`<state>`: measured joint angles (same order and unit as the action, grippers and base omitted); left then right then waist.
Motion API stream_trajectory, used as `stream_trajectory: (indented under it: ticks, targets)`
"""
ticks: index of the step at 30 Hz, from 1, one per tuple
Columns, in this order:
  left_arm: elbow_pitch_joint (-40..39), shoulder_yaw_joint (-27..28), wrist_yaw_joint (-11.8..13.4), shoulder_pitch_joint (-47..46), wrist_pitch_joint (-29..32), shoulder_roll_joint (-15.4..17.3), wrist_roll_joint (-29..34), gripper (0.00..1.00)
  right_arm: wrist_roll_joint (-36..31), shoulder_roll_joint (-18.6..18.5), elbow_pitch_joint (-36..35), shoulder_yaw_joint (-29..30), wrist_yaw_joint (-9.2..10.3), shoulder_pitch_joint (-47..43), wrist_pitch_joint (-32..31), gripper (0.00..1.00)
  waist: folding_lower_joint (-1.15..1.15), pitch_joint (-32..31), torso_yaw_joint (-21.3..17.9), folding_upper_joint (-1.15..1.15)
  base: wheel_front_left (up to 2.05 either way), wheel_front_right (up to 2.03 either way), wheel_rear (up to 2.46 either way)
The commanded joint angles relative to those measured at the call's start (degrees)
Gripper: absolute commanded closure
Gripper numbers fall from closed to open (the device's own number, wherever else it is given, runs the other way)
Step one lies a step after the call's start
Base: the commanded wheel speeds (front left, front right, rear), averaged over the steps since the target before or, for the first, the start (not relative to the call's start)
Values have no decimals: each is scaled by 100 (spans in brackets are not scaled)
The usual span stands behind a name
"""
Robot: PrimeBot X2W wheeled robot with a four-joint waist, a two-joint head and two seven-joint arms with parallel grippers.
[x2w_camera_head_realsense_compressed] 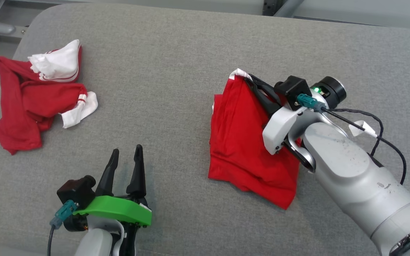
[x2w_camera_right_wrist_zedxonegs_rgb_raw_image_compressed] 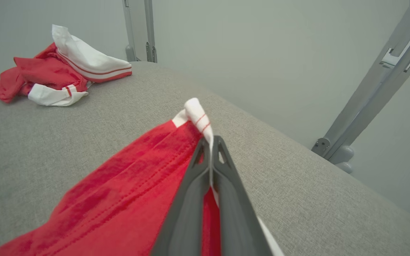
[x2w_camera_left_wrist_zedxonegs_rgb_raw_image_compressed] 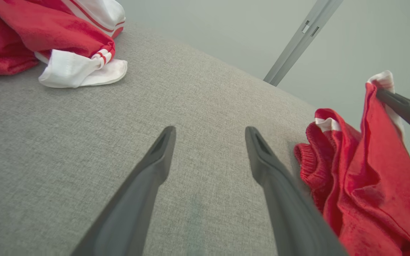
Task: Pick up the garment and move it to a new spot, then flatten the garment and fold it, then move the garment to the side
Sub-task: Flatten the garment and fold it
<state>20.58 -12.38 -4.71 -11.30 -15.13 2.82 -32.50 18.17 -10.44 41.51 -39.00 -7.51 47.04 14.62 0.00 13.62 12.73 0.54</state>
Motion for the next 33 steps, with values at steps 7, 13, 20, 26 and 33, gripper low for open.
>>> stream_trajectory:
  ticks: [7,13,20,26,33]
  targets:
    - [-96,-162,80,-126,-1,16,-147,0,66,-35,760,-238,4,556,-63,0,0,336,467,-54,0,0,0]
    - [-110,-85,142,-117,-1,16,-42,0,-131,70,1007,33,4,674,58,0,0,234,359,-54,0,0,0]
    - [-139,250,197,8,-1,15,323,0,-314,76,49,1076,4,-62,58,0,0,-137,-194,-54,0,0,0]
    - [-106,599,155,170,0,17,637,0,-440,118,-735,1877,4,-1163,59,0,0,-455,-836,-54,0,0,0]
    - [-88,952,184,325,-1,17,957,0,-574,233,-1376,2503,4,-2298,59,0,0,-710,-1441,-54,0,0,0]
